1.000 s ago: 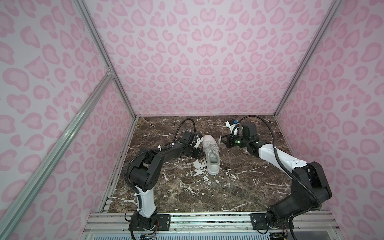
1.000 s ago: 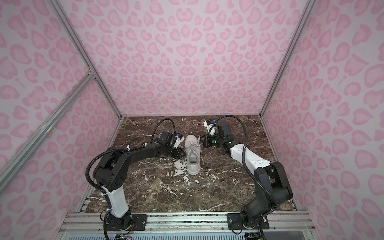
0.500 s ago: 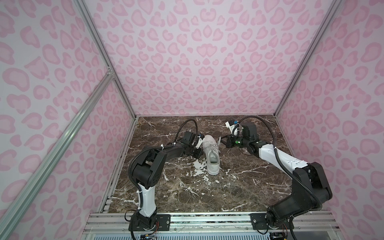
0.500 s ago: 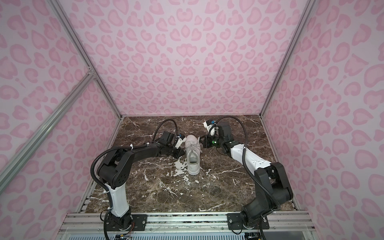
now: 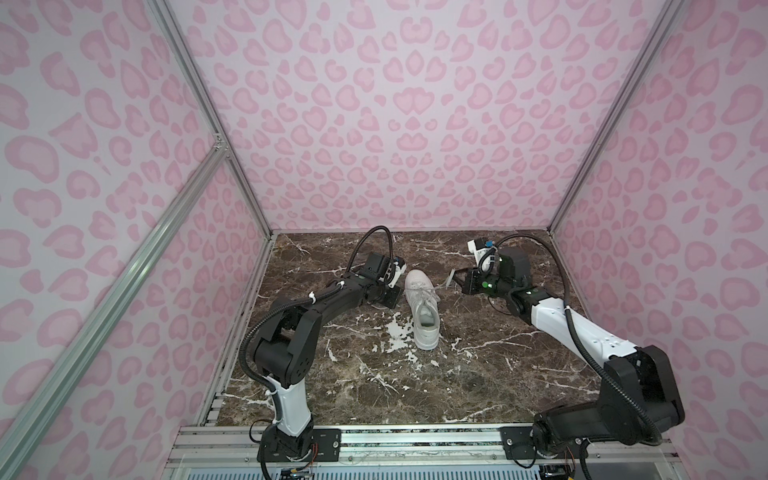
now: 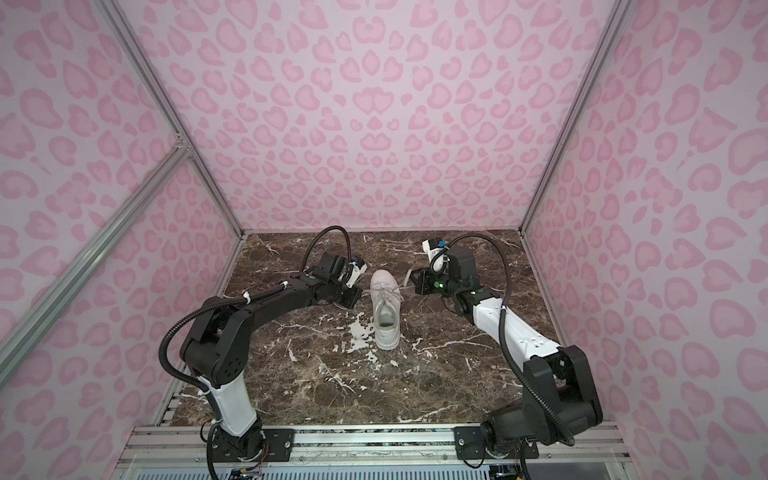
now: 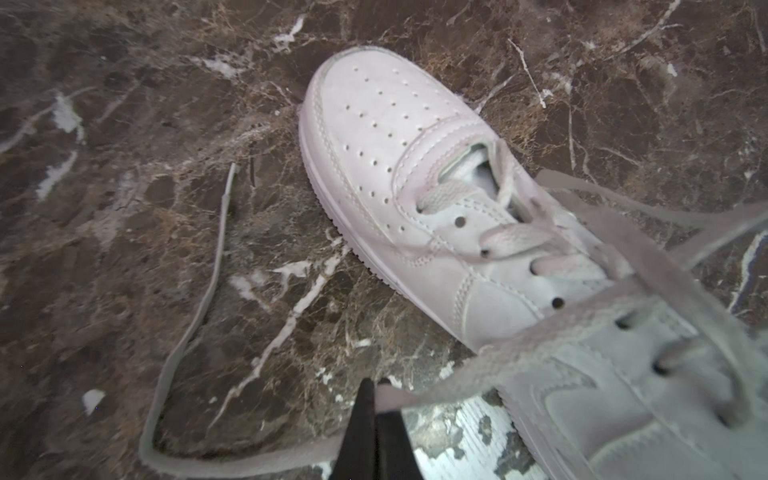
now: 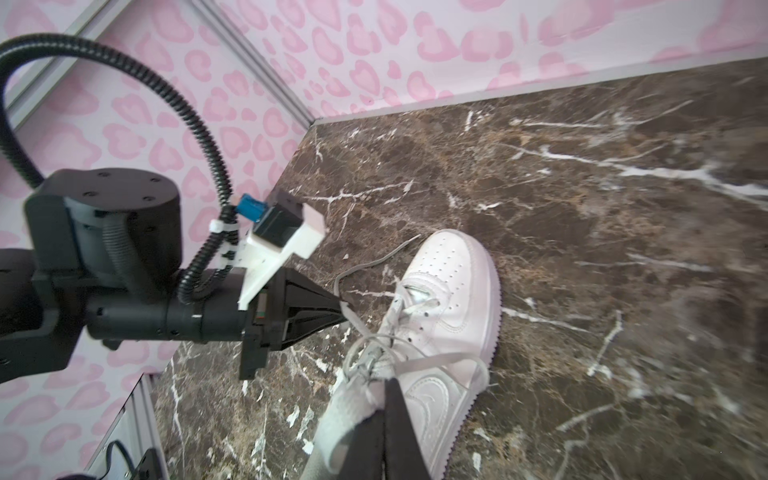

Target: Tie the shoes

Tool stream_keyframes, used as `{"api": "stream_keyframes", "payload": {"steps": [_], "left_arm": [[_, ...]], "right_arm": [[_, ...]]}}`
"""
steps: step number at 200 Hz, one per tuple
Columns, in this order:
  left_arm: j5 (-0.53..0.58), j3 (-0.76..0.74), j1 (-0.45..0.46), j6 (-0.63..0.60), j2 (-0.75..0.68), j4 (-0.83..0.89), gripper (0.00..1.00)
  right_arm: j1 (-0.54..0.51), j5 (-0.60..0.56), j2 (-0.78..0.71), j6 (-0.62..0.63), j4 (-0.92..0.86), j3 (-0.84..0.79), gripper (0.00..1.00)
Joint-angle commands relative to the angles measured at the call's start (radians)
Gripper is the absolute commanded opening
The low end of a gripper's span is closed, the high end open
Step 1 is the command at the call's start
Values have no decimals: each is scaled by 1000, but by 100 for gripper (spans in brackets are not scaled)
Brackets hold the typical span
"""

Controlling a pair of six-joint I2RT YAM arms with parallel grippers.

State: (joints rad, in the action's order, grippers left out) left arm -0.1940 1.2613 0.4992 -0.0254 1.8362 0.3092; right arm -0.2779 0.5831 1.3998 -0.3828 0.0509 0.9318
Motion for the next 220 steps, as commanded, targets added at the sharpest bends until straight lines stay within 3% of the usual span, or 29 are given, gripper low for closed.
{"api": "stream_keyframes", "payload": {"steps": [1,87,170,220], "left_arm": [[65,28,-2,-15,-31,117,3],[122,74,-1,2,-103,283,3],[145,106,35,34,-157,347,4],[212,109,43,68,-179,371,3]], "right_arm": [[29,-84,-52,-32,24,-36,3],[186,-456,-345,-136,-67,-233,3],[363,-496,-452,-135,-134,-301,2],[463,-466,-461,-136,-152,-322,2]]}}
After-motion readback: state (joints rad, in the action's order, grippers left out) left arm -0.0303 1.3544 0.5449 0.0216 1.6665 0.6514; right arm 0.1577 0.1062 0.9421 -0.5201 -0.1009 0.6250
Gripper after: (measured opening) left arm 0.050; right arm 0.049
